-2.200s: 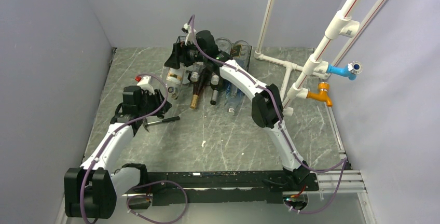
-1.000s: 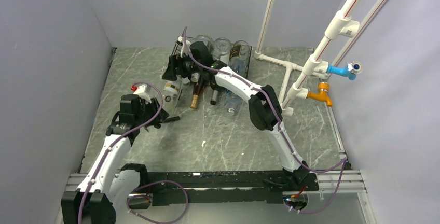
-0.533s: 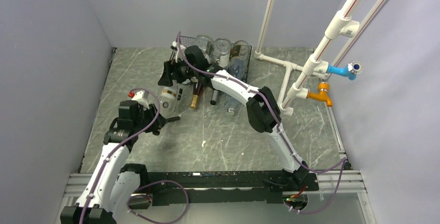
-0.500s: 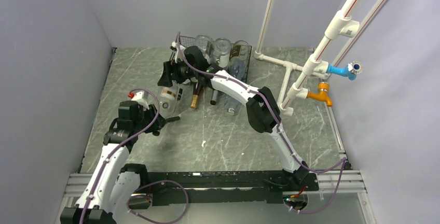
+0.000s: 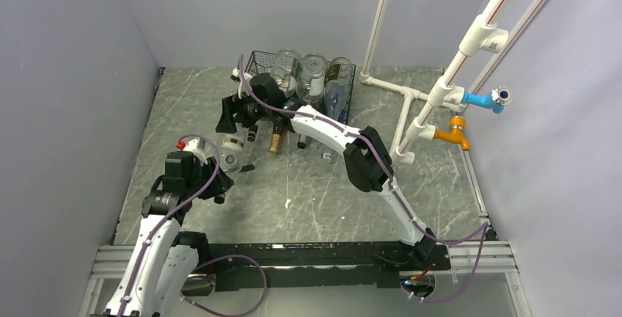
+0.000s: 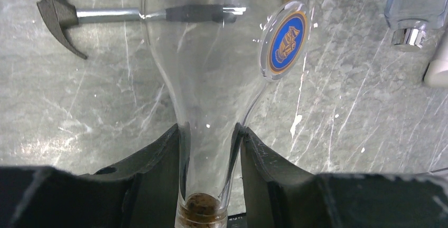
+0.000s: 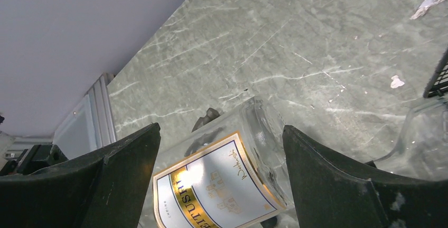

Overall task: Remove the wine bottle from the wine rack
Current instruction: Place the wine bottle at the center of the board.

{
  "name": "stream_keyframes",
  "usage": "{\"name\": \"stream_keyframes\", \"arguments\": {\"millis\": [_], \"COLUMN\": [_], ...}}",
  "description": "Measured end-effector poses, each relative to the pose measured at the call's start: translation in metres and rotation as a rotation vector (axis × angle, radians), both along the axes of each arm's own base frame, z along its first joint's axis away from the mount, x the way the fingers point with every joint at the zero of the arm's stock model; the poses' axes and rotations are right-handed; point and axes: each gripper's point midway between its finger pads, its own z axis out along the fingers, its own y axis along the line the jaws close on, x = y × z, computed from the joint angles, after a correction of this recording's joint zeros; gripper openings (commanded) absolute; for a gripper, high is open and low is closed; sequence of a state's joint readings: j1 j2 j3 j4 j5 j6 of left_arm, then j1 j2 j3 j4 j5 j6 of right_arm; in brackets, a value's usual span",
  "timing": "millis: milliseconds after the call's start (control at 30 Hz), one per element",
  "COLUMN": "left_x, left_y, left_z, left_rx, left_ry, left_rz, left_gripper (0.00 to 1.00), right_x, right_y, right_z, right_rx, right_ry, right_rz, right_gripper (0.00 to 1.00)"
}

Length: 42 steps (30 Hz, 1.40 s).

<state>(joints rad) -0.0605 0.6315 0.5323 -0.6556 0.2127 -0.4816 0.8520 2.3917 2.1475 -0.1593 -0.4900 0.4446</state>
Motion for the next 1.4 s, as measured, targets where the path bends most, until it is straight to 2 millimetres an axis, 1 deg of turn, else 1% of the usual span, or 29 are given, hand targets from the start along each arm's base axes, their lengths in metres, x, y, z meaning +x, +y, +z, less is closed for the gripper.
{"name": "stream_keyframes", "arguments": {"millis": [133, 300, 367, 533, 667, 800, 1033, 1233, 1400], "left_x": [-0.007, -0.015, -0.017, -0.020, -0.025, -0.029, -0.031, -0.027, -0.026], "left_y": [-0.001, -0.002, -0.002, -0.004, -0.005, -0.004, -0.003, -0.006, -0.008], "left_z": [-0.005, -0.009, -0.011, -0.012, -0.014, -0.017, -0.014, -0.003, -0.002], "left_rx": [-0.015, -0.033, -0.040, -0.051, -0.060, -0.059, -0.061, -0.083, -0.100], "left_ry": [0.041, 0.088, 0.100, 0.118, 0.142, 0.168, 0.182, 0.169, 0.177], "left_rz": [0.013, 0.030, 0.036, 0.040, 0.043, 0.048, 0.056, 0.067, 0.068], "left_gripper": [0.00, 0.00, 0.00, 0.00, 0.00, 0.00, 0.00, 0.00, 0.00], "right_x": [-0.006, -0.013, -0.015, -0.019, -0.025, -0.029, -0.031, -0.028, -0.027], "right_y": [0.004, 0.006, 0.006, 0.007, 0.007, 0.008, 0.010, 0.011, 0.012], "right_z": [-0.007, -0.022, -0.026, -0.030, -0.036, -0.048, -0.045, -0.029, -0.022], "right_rx": [-0.012, -0.042, -0.049, -0.054, -0.065, -0.083, -0.095, -0.086, -0.077], "right_ry": [0.009, 0.035, 0.041, 0.056, 0.077, 0.103, 0.100, 0.044, 0.020], "right_rz": [0.009, 0.020, 0.023, 0.041, 0.062, 0.079, 0.104, 0.124, 0.131], "right_gripper": [0.88, 0.89, 0.91, 0.99, 1.00, 1.00, 1.00, 1.00, 1.00]}}
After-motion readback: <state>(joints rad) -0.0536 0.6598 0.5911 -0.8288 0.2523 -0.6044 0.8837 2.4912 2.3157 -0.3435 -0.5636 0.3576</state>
